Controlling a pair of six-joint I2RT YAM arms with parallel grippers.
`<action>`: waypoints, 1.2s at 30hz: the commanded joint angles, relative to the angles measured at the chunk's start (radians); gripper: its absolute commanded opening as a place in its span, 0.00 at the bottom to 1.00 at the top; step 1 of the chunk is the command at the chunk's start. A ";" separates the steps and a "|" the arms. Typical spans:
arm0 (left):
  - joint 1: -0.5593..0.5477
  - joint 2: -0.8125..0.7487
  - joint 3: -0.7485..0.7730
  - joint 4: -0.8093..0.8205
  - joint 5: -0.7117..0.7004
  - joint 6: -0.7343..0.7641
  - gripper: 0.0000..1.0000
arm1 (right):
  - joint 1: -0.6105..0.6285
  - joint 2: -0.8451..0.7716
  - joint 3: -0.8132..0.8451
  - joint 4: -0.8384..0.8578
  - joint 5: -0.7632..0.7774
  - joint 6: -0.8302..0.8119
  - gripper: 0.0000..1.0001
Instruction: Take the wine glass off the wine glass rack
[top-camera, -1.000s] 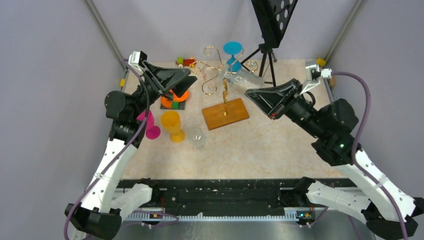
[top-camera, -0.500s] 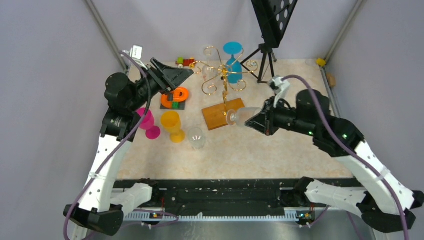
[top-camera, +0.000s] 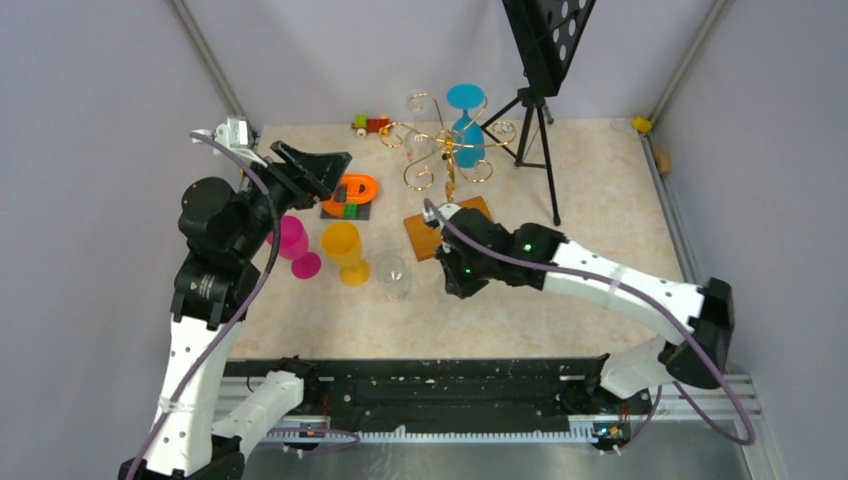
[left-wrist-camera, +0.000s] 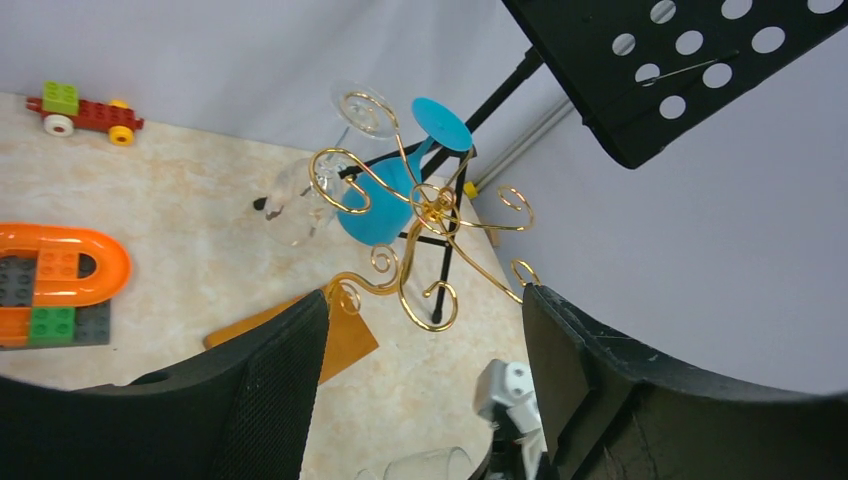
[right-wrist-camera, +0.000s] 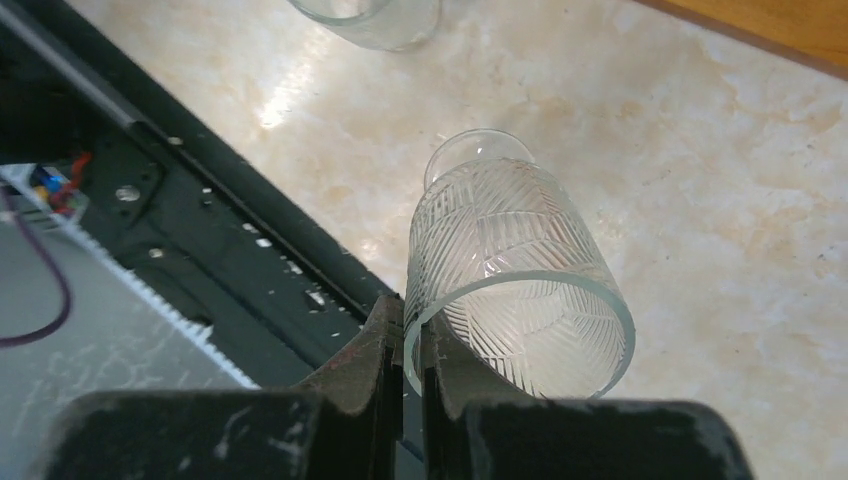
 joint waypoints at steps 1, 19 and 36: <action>0.004 -0.003 0.031 -0.024 -0.060 0.071 0.75 | 0.049 0.109 0.098 -0.012 0.182 0.018 0.00; 0.004 -0.004 0.017 -0.039 -0.052 0.086 0.76 | 0.060 0.317 0.096 0.024 0.222 0.010 0.01; 0.004 -0.001 0.016 -0.045 -0.054 0.091 0.76 | 0.058 0.358 0.110 0.134 0.209 -0.014 0.12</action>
